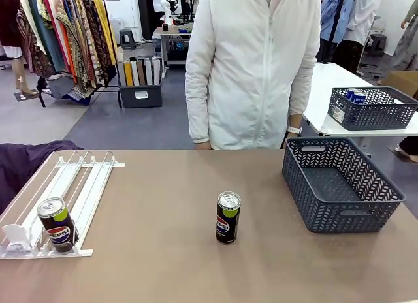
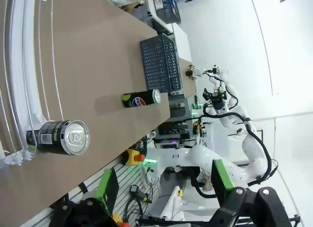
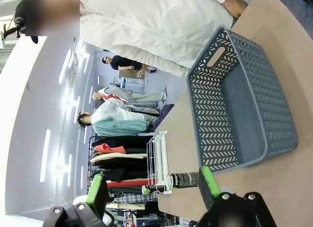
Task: Retrieve and store the cans from the dispenser.
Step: Pick up one can from the Automatic Can Dispenser and place it in the middle of the table.
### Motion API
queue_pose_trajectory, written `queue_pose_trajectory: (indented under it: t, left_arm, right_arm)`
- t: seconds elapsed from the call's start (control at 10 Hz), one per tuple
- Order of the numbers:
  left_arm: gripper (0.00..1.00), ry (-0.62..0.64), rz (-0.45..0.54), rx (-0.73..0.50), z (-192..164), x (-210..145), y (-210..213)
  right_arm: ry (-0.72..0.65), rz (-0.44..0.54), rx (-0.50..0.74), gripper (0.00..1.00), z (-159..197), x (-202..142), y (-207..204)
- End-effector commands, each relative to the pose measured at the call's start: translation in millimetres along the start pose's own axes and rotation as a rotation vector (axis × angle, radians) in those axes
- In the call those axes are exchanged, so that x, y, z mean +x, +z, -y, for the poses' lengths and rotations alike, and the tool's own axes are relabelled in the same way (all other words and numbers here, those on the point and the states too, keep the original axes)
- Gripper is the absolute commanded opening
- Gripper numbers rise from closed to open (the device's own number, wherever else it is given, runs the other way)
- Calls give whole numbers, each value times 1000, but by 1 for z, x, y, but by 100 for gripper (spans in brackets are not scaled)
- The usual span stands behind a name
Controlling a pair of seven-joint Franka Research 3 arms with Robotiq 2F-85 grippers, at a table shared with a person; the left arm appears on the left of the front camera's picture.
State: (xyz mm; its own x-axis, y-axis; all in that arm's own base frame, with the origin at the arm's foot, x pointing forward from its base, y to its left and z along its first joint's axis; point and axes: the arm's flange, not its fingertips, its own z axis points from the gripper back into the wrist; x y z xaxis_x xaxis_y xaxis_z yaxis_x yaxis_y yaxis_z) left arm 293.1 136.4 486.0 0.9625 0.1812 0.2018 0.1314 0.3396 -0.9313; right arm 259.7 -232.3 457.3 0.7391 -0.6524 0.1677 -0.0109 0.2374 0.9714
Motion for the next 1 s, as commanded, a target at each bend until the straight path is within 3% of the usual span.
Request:
queue_pose_trajectory:
  t: [0.0,0.5,0.7,0.8,0.9]
  left_arm:
    - [100,6,6,-18,2,-2,-3]
    - [100,1,-3,3,0,0,-1]
    - [100,18,-132,398,37,8,-57]
    - [100,5,-186,655,48,8,-91]
    - [100,-44,-245,813,53,4,-121]
  right_arm:
    - [7,12,28,100,-4,2,-2]
    - [7,12,28,100,-4,2,-2]
    - [7,12,28,100,-4,2,-2]
    - [7,12,28,100,-4,2,-2]
    - [7,12,28,100,-4,2,-2]
